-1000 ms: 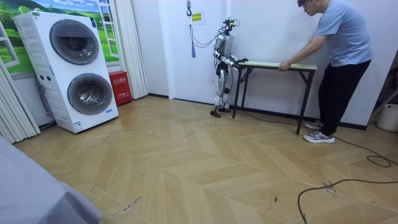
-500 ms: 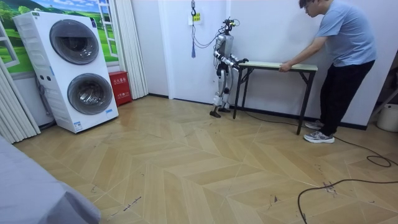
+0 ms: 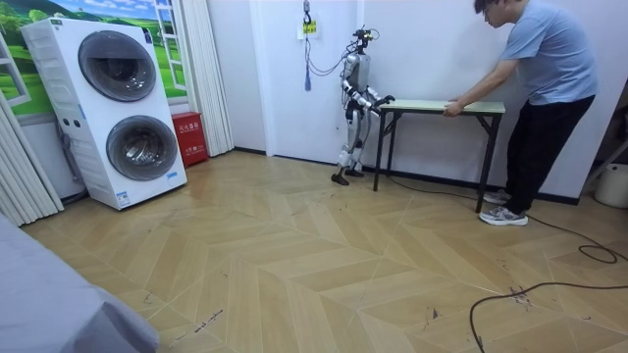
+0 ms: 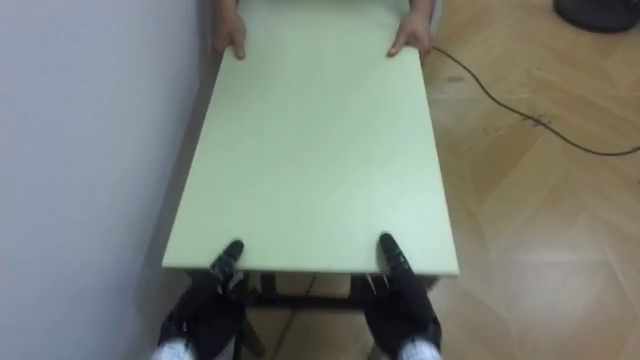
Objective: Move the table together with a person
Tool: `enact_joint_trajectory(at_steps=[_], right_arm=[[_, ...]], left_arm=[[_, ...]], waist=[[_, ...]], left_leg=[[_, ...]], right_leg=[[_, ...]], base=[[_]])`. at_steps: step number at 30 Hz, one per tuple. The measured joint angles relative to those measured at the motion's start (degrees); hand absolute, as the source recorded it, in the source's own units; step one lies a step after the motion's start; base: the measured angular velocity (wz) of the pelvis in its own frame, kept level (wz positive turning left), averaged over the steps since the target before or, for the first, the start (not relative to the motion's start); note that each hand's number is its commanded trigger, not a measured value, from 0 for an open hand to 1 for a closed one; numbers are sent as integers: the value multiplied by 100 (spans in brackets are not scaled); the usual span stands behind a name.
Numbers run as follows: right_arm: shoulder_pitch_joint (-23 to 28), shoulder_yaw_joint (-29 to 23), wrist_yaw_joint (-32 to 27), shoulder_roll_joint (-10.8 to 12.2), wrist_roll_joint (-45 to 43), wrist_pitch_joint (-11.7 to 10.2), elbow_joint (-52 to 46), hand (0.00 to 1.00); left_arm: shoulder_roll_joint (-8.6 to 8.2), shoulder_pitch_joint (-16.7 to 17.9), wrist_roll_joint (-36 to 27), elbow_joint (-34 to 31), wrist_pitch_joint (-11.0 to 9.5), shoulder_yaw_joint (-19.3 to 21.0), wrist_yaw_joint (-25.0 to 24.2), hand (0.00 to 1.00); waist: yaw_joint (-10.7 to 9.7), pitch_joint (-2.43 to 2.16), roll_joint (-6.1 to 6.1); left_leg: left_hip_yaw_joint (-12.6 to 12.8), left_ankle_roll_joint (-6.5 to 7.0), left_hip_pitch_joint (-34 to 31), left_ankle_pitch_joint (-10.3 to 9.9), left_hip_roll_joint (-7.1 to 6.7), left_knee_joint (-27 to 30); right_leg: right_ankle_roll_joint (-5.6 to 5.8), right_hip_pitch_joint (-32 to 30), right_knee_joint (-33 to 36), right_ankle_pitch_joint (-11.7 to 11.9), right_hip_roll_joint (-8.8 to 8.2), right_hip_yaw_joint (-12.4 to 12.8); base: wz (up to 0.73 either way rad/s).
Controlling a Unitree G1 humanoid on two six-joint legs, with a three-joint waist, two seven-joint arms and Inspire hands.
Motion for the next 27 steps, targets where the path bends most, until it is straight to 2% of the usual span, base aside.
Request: enact_joint_trajectory(at_steps=[1,2,3,4,5,7,8,9,10,12,17,20,23,27], right_arm=[[5,1,34,1,0,0,36,100],[6,-39,125,14,2,1,147,100],[-5,-139,210,61,3,2,242,100],[-1,-191,224,95,3,7,261,100],[14,-249,253,148,2,29,320,100],[-45,-281,408,151,-7,88,461,81],[-48,-291,436,151,-15,87,485,58],[-37,-303,499,151,-16,77,520,36],[-35,-309,537,150,-16,76,542,0],[-30,-318,701,149,-43,78,678,0],[-46,-325,940,24,-717,87,790,0],[-62,-347,997,21,-905,108,925,0],[-80,-349,1072,-2,-936,129,1138,0],[-121,-346,1189,-44,-938,139,1360,0]], left_arm=[[0,-8,0,56,4,-3,-24,87],[0,-77,2,170,6,-28,-41,76],[3,-145,17,236,3,-41,-58,71],[8,-185,35,286,1,-54,-62,67],[12,-230,146,360,-14,-43,-125,62],[13,-245,371,493,-95,34,-290,57],[14,-244,471,540,-126,37,-337,52],[20,-244,653,627,-167,44,-413,41],[27,-244,718,654,-171,50,-429,21],[37,-266,880,812,-178,103,-520,0],[137,-471,898,1155,-173,127,-564,0],[285,-549,1375,1794,-65,126,-269,0],[423,-354,1539,2195,70,90,-140,0],[431,-322,1593,2363,113,96,-92,0]], waist=[[-20,-4,8],[-120,-4,7],[-171,-3,-8],[-165,12,-30],[-103,-15,-66],[-2,-19,-114],[2,-21,-109],[-3,-21,-110],[-5,-21,-111],[-6,-27,-120],[3,-26,-141],[-31,-3,-183],[-149,50,-242],[-163,63,-211]], left_leg=[[204,-16,36,10,29,-72],[621,-47,143,47,79,-188],[842,-36,272,78,123,-310],[866,-35,328,79,134,-343],[876,-35,361,79,130,-343],[854,-36,384,78,122,-344],[854,-36,388,78,120,-345],[857,-36,397,78,118,-346],[859,-36,405,78,119,-346],[861,-36,443,78,126,-346],[857,-36,452,78,124,-346],[870,-36,444,77,126,-346],[893,-35,400,74,125,-345],[894,-14,285,60,109,-342]], right_leg=[[0,52,0,0,7,-35],[4,149,-6,-4,31,-28],[18,209,8,-16,71,-34],[31,212,16,-28,85,-25],[72,228,14,-60,87,-14],[69,244,12,-58,126,-26],[68,259,22,-58,124,-28],[68,260,45,-57,121,-27],[68,258,63,-57,120,-22],[68,263,117,-58,123,-7],[68,261,114,-58,129,84],[68,251,87,-58,133,120],[68,215,76,-58,129,103],[68,116,83,-58,120,126]], base=[[50],[65],[61],[32],[-10],[-25],[-10],[0],[0],[-3],[-3],[-11],[3],[8]])
